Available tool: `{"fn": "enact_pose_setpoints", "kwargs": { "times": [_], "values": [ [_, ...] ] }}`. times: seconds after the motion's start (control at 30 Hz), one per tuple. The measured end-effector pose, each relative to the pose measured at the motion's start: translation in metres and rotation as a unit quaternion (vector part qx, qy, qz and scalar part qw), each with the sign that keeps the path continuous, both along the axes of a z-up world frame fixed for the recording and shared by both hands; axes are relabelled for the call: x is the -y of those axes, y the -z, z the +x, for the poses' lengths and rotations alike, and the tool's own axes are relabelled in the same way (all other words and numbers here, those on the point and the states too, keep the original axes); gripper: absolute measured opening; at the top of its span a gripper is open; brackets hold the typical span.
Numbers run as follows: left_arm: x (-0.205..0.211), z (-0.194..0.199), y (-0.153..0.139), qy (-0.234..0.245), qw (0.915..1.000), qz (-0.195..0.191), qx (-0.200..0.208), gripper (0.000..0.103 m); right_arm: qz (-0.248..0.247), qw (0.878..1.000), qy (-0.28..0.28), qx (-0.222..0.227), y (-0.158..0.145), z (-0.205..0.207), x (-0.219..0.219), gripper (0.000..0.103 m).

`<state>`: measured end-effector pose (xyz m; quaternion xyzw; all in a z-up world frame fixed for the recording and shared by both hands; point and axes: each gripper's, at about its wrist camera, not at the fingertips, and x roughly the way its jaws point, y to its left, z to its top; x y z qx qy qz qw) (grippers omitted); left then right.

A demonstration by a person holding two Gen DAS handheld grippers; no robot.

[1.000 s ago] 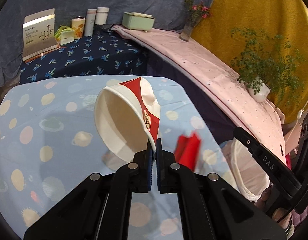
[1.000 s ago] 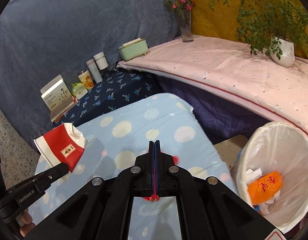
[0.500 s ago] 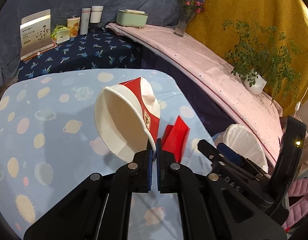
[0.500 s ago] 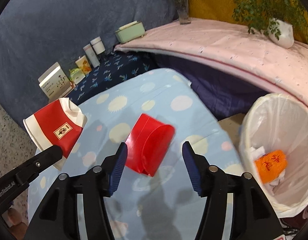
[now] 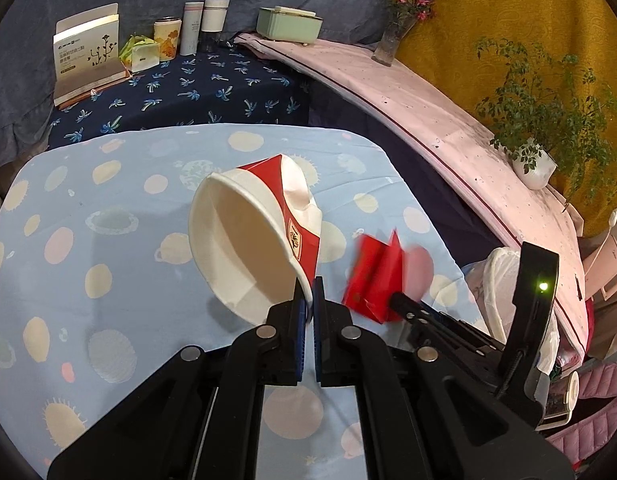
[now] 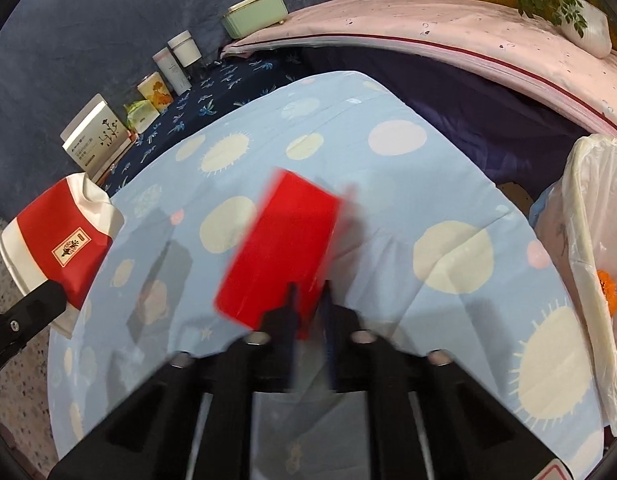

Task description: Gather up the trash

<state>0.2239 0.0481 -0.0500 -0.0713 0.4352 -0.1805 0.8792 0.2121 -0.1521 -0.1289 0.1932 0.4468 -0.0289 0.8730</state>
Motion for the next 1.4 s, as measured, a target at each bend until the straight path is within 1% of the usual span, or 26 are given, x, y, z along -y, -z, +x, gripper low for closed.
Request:
{"fn": "enact_pose_setpoints", "kwargs": {
  "times": [0.2,0.4,0.67,0.83,1.07,1.17,1.4],
  "values": [
    [0.012,-0.009,-0.009,0.008,0.9999,-0.007,0.006,0.003,-0.011,0.999,0.008,0.036,-0.031,-0.018,0.015,0.001],
    [0.034,-0.025,-0.026,0.026,0.9994,-0.008,0.021,0.003,-0.024,0.996,0.026,0.079,-0.072,-0.042,0.039,0.001],
    [0.082,-0.046,-0.057,0.069,0.9963,-0.013,0.049,0.003,-0.036,0.989,0.069,0.127,-0.12,-0.08,0.089,0.001],
    [0.119,-0.061,-0.072,0.106,0.9922,-0.017,0.064,0.003,-0.045,0.982,0.101,0.15,-0.144,-0.108,0.124,0.001],
    [0.169,-0.083,-0.084,0.157,0.9846,-0.023,0.073,0.003,-0.052,0.973,0.15,0.17,-0.164,-0.144,0.173,0.001],
    [0.188,-0.091,-0.086,0.179,0.9811,-0.031,0.068,0.003,-0.052,0.969,0.168,0.173,-0.167,-0.157,0.189,0.001],
    [0.228,-0.106,-0.085,0.212,0.9745,-0.022,0.07,0.003,-0.055,0.963,0.201,0.173,-0.164,-0.182,0.222,0.001]
  ]
}}
